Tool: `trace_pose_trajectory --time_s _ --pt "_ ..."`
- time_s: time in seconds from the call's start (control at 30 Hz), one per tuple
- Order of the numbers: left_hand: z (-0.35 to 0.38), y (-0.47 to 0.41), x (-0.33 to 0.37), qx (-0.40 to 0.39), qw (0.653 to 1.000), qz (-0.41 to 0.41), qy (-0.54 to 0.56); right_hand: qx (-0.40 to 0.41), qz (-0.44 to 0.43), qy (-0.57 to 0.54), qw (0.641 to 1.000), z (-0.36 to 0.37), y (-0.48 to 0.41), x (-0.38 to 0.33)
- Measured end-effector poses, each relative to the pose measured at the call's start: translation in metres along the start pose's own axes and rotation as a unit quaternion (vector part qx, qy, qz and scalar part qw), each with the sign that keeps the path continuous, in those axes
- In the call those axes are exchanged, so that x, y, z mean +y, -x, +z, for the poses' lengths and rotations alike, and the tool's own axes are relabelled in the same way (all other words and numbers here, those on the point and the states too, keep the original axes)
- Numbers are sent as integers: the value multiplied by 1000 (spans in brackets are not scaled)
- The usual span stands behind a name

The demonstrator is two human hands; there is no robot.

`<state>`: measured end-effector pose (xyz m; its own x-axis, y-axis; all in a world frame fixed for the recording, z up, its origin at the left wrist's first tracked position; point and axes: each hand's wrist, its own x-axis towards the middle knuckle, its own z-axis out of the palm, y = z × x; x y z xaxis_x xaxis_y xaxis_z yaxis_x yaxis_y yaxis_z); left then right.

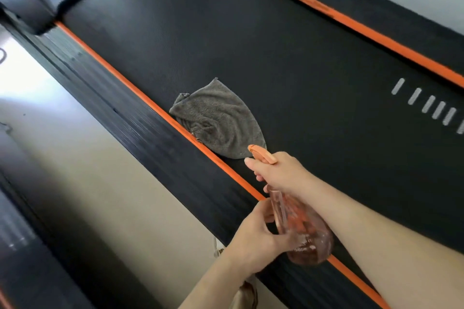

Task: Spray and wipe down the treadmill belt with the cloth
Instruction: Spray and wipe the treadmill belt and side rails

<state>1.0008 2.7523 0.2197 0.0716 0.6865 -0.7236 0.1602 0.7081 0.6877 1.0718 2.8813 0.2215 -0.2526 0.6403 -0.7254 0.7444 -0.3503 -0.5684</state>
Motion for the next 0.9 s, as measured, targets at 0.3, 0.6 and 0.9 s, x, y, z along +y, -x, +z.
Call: trace_pose_trajectory --time_s 0.3,0.6,0.9 --pt "-12 -15 5 75 996 -10 55 58 -25 6 998 17 -6 -13" --pt "-93 -41 5 123 988 -3 92 -52 -91 -7 994 49 -49 -73" --pt "-229 -48 21 410 902 96 93 -4 -45 46 998 33 -107 -97"
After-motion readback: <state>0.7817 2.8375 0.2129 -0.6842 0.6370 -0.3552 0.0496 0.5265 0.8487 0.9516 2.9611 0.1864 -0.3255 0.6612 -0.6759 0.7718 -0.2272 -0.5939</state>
